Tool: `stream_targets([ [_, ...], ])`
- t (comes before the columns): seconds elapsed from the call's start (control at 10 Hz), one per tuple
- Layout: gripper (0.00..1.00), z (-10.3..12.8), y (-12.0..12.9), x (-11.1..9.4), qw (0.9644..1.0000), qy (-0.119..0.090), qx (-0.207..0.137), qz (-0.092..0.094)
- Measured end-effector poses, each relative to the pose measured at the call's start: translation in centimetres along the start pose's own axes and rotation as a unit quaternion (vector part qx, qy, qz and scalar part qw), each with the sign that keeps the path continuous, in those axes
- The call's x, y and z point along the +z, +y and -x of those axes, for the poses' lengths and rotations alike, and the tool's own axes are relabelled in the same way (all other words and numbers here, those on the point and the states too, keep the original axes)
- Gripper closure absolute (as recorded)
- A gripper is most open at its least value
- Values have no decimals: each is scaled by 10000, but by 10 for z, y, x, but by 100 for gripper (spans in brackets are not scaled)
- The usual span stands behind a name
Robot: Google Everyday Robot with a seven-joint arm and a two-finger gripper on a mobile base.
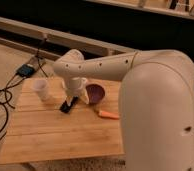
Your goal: Place the bottle in the ceramic bowl
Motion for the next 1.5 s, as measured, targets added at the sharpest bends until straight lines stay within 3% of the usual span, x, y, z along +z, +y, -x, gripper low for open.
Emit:
stream_targets([
  [0.3,35,52,-6,18,9999,-51,26,156],
  [0.7,35,104,-14,37,9996,-58,70,274],
  [1.2,35,159,2,48,9996,-109,77,247],
  [1.5,35,177,0,55,9996,-151,154,166],
])
